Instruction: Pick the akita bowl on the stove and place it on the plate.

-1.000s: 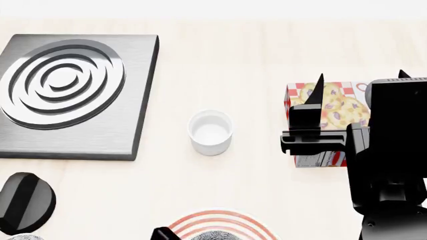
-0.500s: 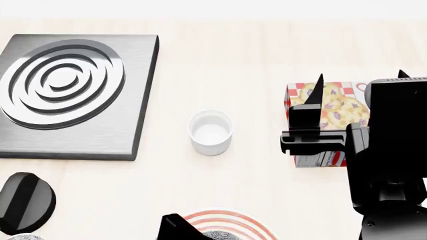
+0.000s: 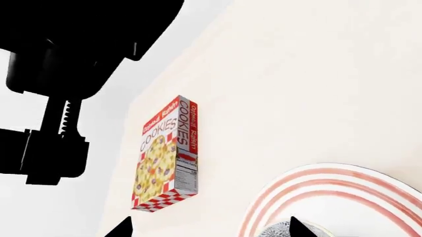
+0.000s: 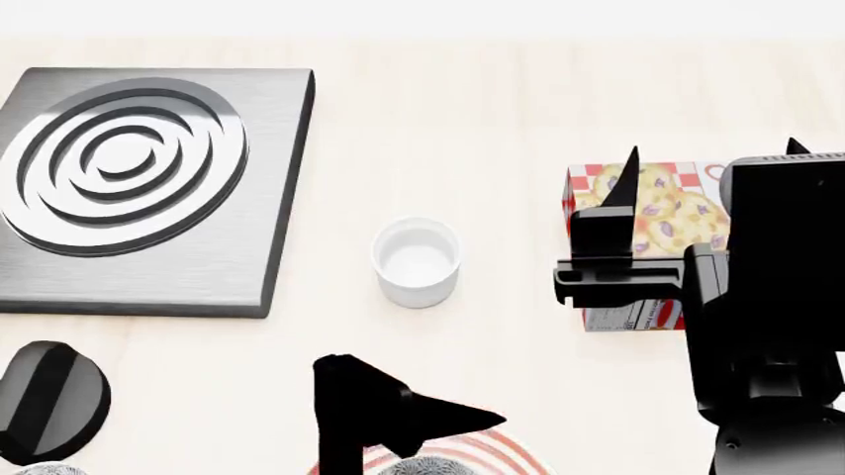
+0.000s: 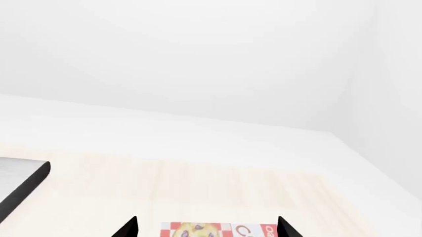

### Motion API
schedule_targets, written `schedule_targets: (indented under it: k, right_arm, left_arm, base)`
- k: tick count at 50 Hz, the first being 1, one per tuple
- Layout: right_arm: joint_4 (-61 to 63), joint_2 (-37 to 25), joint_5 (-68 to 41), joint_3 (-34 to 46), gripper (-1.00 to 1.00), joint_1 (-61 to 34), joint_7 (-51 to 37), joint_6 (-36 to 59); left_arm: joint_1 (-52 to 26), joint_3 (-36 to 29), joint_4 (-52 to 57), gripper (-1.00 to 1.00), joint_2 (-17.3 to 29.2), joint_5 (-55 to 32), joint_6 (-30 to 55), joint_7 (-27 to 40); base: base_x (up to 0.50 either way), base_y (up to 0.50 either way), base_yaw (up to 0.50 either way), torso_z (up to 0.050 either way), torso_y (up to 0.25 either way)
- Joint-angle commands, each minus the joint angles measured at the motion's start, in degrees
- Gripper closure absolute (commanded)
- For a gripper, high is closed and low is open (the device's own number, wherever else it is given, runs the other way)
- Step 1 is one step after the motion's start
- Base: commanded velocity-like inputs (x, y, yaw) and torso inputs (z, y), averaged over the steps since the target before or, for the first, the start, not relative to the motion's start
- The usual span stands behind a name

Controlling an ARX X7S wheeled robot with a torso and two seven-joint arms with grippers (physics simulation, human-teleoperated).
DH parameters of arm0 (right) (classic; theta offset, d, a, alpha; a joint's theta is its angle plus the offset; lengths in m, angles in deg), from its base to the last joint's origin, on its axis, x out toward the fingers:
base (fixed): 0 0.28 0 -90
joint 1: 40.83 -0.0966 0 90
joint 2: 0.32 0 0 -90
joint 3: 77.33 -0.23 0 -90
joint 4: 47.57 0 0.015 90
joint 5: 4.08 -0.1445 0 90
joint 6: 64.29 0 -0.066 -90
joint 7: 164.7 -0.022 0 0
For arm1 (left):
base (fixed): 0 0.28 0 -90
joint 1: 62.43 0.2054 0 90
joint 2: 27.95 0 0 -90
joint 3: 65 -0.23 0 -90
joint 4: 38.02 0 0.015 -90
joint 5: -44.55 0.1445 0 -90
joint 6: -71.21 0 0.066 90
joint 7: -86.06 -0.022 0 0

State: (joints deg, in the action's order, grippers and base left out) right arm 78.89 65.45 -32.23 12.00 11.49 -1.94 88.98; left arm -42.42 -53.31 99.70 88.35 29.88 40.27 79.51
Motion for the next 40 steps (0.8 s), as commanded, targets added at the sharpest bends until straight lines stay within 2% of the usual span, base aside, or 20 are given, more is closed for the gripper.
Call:
schedule_targets:
  k: [1, 40]
  right_arm:
    - [-0.27, 0.89, 0.65, -1.25, -1.0, -0.12, 0.97, -0.26]
    - [-0.76, 0.49, 0.32, -0.66, -1.0, -0.02, 0.47, -1.03]
  left_arm:
    - [2.08, 7.82, 0.43, -1.0, -1.54, -3.42, 0.41, -0.19]
    - [6.29, 31.6, -3.28, -1.0, -2.48, -14.08, 0.04, 2.42]
  base:
    - [0.0, 0.0, 0.0, 0.0, 0.0]
    - [0.0, 0.0, 0.0, 0.0, 0.0]
